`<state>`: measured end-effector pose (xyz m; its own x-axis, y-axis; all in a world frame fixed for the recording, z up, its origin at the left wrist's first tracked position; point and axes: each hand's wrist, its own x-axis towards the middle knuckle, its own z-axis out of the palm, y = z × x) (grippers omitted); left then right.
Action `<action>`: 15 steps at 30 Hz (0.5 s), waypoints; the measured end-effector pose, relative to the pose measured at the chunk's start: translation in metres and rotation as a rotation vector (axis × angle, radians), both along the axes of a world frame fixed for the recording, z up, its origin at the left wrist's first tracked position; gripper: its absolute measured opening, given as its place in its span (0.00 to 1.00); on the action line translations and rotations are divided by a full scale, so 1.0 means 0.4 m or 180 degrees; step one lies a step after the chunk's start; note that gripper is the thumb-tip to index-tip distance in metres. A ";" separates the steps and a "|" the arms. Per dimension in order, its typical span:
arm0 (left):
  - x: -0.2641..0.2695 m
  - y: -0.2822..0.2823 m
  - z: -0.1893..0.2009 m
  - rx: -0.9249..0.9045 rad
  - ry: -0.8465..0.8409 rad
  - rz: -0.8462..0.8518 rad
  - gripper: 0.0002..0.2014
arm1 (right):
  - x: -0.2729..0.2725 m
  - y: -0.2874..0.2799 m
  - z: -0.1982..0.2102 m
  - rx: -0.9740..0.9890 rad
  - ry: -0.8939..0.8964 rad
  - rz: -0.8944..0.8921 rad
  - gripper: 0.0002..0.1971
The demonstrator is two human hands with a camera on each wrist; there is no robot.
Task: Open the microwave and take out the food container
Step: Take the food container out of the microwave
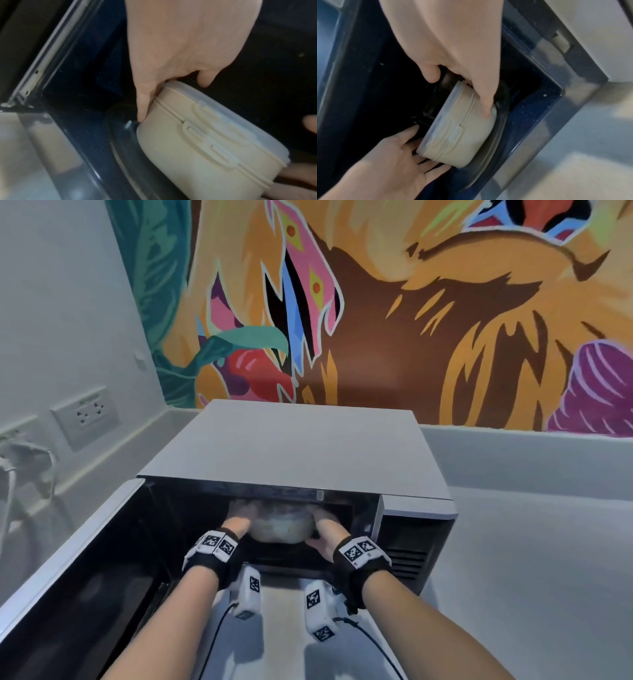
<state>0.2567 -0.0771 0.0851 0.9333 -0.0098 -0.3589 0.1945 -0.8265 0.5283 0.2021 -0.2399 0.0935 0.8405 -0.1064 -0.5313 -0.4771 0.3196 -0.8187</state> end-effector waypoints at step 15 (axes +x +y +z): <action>-0.517 -0.132 0.017 -0.1083 -0.0861 0.0724 0.35 | -0.416 -0.149 -0.024 0.0003 -0.0428 0.0934 0.33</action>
